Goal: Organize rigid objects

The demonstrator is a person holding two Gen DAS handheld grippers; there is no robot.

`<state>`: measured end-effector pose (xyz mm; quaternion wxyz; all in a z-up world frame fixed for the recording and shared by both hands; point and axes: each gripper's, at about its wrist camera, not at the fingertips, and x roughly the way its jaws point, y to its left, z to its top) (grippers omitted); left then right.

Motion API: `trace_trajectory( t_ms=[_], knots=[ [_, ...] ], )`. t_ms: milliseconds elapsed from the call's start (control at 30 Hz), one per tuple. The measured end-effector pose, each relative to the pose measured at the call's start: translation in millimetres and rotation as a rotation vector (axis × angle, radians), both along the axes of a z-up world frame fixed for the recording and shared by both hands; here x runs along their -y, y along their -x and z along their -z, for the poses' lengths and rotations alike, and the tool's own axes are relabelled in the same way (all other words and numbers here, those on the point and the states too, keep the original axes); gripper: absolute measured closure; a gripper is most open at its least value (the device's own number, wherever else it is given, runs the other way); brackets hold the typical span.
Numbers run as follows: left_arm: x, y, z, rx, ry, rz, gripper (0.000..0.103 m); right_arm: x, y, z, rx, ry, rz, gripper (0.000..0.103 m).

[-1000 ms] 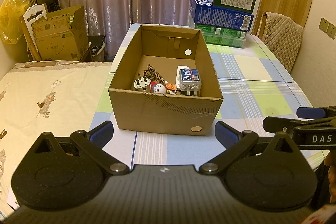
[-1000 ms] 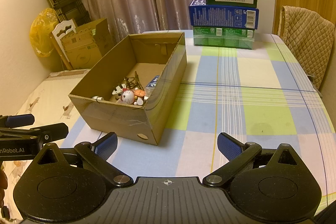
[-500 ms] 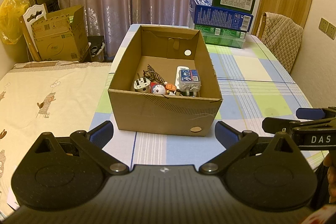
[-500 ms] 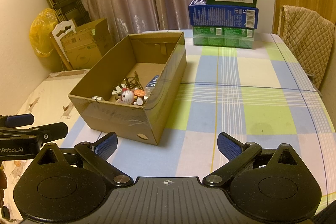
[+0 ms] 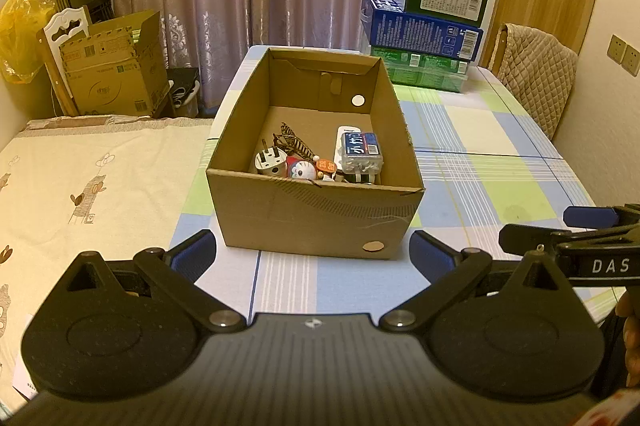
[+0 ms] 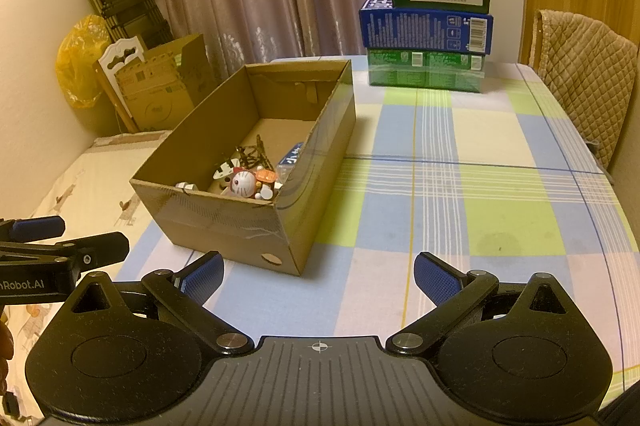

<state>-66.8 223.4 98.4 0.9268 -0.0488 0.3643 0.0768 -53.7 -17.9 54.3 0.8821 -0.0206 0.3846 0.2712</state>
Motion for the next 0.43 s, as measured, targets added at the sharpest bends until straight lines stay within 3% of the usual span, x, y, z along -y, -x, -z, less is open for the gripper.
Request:
trace_trajectory(
  t_ms=[433],
  knots=[
    [-5.0,2.7,-0.6,0.02,0.017,-0.008,0.001,-1.7,-0.5,1.1,0.001,0.003,0.0,0.004]
  ],
)
